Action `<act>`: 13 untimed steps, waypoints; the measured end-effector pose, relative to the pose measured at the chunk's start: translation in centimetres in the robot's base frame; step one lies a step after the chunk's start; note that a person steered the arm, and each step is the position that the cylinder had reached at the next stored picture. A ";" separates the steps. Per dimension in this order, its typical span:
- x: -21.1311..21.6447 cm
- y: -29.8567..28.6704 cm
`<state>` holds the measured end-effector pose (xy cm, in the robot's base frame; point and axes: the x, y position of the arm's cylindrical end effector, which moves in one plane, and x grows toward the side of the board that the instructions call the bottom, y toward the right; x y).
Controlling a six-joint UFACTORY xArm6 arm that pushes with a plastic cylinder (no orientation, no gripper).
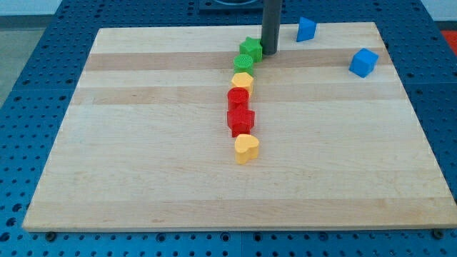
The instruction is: Push the blue triangle into green star
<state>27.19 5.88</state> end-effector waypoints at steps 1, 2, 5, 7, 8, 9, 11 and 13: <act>0.0 -0.7; 0.0 -1.4; -1.1 8.5; -2.6 16.1; -5.8 16.1; -7.4 16.1; -7.3 15.4; -6.3 12.6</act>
<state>20.91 18.50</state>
